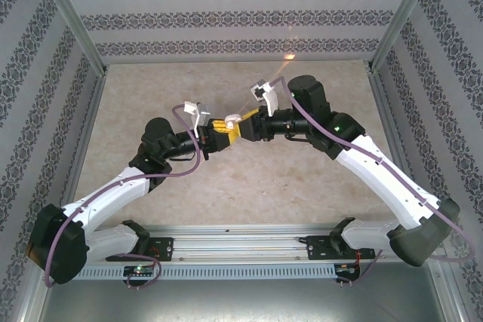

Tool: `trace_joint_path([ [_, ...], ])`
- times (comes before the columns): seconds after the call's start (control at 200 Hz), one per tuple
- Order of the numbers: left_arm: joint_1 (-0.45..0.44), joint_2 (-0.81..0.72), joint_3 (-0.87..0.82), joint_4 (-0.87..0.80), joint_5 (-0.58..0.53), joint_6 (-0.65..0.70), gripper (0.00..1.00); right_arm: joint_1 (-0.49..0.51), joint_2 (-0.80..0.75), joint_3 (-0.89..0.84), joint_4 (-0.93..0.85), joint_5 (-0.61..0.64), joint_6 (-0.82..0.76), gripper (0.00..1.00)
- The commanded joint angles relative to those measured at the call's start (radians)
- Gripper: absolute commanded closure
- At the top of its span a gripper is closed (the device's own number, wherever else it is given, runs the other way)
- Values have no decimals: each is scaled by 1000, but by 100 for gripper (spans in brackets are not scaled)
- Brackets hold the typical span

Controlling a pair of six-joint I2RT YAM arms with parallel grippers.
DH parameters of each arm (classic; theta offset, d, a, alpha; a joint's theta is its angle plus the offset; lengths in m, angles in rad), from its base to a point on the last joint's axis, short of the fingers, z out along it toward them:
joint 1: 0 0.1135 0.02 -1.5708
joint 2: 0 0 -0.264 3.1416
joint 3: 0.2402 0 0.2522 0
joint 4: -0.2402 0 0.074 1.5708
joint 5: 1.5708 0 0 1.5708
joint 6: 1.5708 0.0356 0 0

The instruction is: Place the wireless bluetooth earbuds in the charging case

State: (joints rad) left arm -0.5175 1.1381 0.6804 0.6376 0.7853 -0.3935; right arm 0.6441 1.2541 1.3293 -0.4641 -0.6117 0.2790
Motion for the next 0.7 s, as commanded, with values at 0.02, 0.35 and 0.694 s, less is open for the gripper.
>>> trace_joint_path([
  [0.02, -11, -8, 60, 108, 1, 16, 100, 6, 2, 21, -82, 2, 27, 57],
  [0.35, -10, -16, 63, 71, -11, 32, 100, 7, -1, 31, -79, 26, 60, 51],
  [0.694, -10, -25, 67, 58, -12, 33, 100, 7, 7, 41, -101, 43, 81, 51],
])
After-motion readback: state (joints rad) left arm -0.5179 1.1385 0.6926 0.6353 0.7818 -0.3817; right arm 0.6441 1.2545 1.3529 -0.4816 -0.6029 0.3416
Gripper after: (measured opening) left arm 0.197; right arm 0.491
